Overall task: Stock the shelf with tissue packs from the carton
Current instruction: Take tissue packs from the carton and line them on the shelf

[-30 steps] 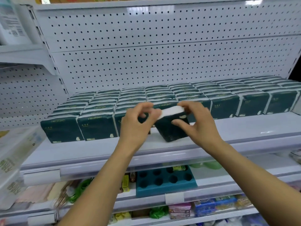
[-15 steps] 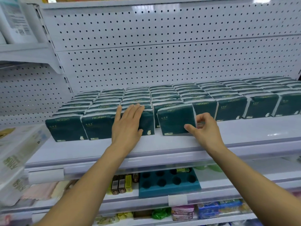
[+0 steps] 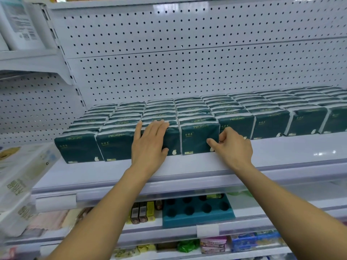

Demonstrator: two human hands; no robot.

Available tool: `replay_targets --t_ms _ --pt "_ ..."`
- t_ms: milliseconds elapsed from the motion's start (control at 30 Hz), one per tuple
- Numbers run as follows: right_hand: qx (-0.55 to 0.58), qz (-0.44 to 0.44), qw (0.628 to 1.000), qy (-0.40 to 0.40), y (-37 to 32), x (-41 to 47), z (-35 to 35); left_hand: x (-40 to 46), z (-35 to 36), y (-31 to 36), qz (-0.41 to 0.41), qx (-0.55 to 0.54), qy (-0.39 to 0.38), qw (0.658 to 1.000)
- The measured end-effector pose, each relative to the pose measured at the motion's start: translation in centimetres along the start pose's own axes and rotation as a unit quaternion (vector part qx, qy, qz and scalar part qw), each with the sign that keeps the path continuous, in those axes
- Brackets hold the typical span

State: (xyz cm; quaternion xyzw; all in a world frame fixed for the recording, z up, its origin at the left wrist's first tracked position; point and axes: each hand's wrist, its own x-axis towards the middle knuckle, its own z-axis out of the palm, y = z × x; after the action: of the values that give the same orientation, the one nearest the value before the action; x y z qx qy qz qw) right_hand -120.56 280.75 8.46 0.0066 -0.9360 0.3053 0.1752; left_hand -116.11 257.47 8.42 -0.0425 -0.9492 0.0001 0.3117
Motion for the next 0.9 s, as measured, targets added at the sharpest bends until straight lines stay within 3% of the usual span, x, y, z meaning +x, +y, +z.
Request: replay_targets --t_ms 333,467,700,900 --pt "-0.004 -0.042 0.999 0.010 0.6 -0.7 -0.8 0.1 -0.5 1.0 -0.023 0.027 -0.012 0.999" --pt "0.012 -0.089 0.995 0.036 1.6 -2.1 -1.1 -1.3 -1.1 1.3 -0.039 0.011 0.020 0.999" --pt "-0.001 -0.266 0.959 0.095 2.1 -6.5 -0.6 -7.7 -3.2 3.3 -0.064 -0.004 0.069 0.996" --pt "0.061 -0.455 0.886 0.069 -0.8 -12.8 1.1 -16.2 -5.3 4.1 -0.127 -0.037 0.110 0.985"
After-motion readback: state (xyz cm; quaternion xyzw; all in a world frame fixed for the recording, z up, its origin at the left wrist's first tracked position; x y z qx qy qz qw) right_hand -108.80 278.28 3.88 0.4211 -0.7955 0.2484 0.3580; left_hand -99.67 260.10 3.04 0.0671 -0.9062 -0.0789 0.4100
